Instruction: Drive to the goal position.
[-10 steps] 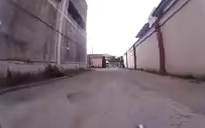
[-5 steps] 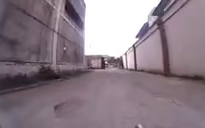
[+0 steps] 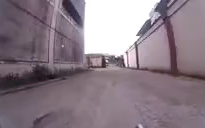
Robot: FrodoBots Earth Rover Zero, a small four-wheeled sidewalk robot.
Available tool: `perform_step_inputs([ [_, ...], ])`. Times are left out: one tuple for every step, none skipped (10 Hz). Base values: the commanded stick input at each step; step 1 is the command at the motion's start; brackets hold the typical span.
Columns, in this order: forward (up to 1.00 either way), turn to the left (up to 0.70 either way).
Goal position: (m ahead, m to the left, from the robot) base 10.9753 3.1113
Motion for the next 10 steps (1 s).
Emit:
perform_step_inputs([
  [1.0,0.0],
  [1.0,0.0],
  [1.0,0.0],
  [1.0,0.0],
  [1.0,0.0],
  [1.0,0.0],
  [1.0,0.0],
  [1.0,0.0],
  [1.0,-0.05],
  [1.0,-0.16],
])
